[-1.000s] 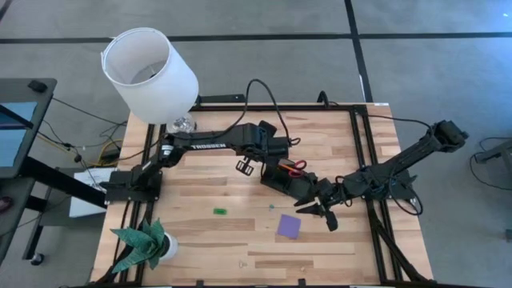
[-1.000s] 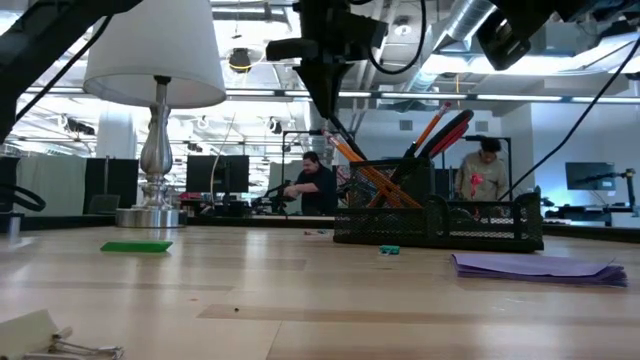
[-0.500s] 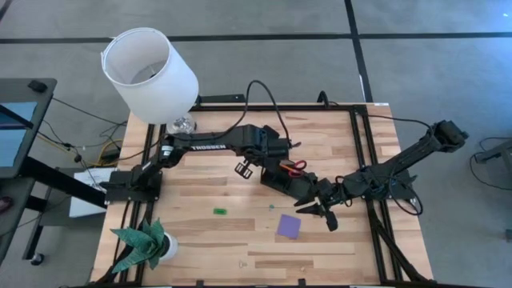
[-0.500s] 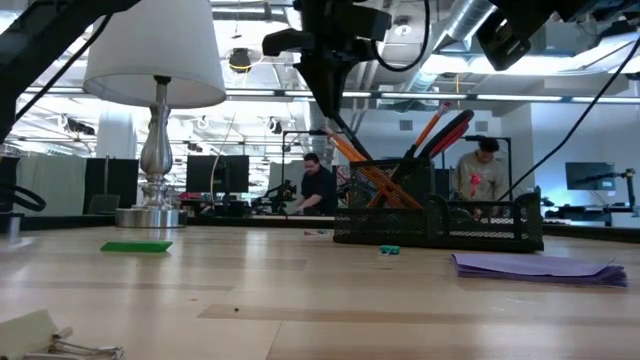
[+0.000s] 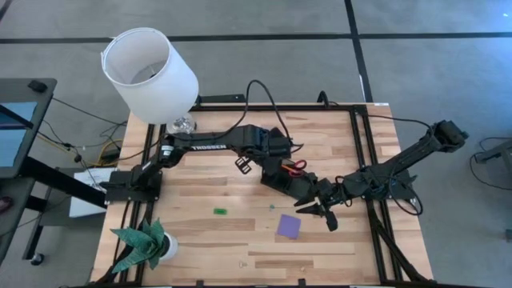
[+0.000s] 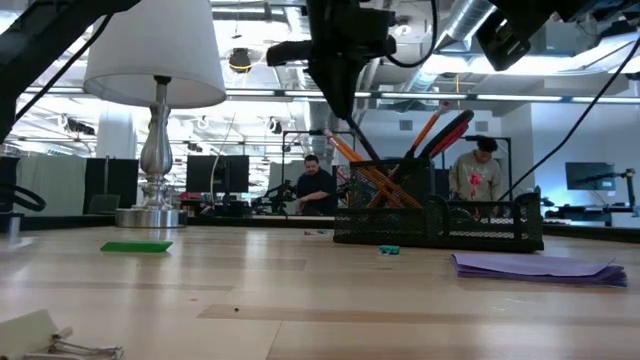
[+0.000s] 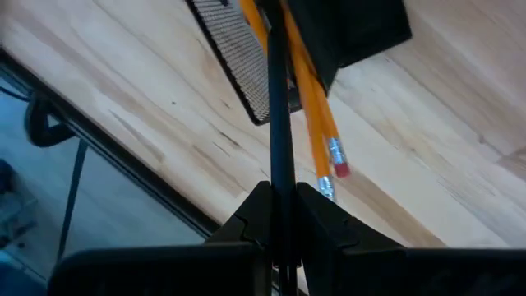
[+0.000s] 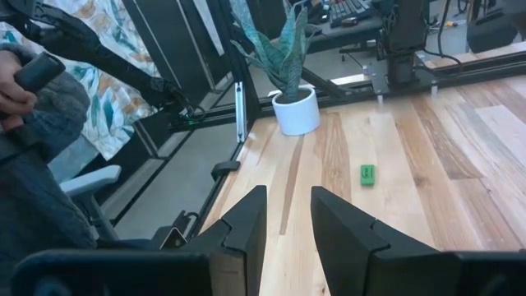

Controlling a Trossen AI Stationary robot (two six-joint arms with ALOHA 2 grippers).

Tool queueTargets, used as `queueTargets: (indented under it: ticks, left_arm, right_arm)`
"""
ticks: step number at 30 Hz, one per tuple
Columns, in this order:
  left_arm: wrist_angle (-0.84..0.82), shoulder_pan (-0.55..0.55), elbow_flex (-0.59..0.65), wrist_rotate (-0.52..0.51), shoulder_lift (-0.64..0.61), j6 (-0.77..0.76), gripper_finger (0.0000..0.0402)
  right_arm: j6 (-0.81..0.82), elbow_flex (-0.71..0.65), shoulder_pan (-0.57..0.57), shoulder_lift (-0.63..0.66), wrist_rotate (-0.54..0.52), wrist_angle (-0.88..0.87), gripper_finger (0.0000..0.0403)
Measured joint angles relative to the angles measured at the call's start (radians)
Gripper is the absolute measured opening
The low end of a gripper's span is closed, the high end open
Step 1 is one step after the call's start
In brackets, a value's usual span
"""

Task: Pick and place office supplies into organizer
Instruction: Put the black pen into the black desk organizer

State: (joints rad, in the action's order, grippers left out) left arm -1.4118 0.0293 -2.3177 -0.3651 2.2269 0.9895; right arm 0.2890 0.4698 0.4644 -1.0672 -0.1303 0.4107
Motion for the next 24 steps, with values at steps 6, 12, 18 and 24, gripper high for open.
queueTargets:
  ticks: [6, 12, 18, 24]
  left_arm:
    - [-0.015, 0.000, 0.019, 0.033, 0.000, 0.069, 0.0018]
    - [0.000, 0.000, 0.082, -0.040, 0.000, 0.186, 0.0018]
    - [0.029, -0.003, 0.103, -0.049, 0.000, 0.131, 0.0029]
    - [0.063, -0.008, 0.103, -0.112, 0.000, 0.098, 0.0054]
  right_arm:
    - [0.000, 0.000, 0.000, 0.000, 0.000, -0.009, 0.0093]
    - [0.000, 0.000, 0.000, 0.000, 0.000, -0.014, 0.0093]
    - [0.000, 0.000, 0.000, 0.000, 0.000, -0.014, 0.0093]
    - [0.000, 0.000, 0.000, 0.000, 0.000, -0.015, 0.0093]
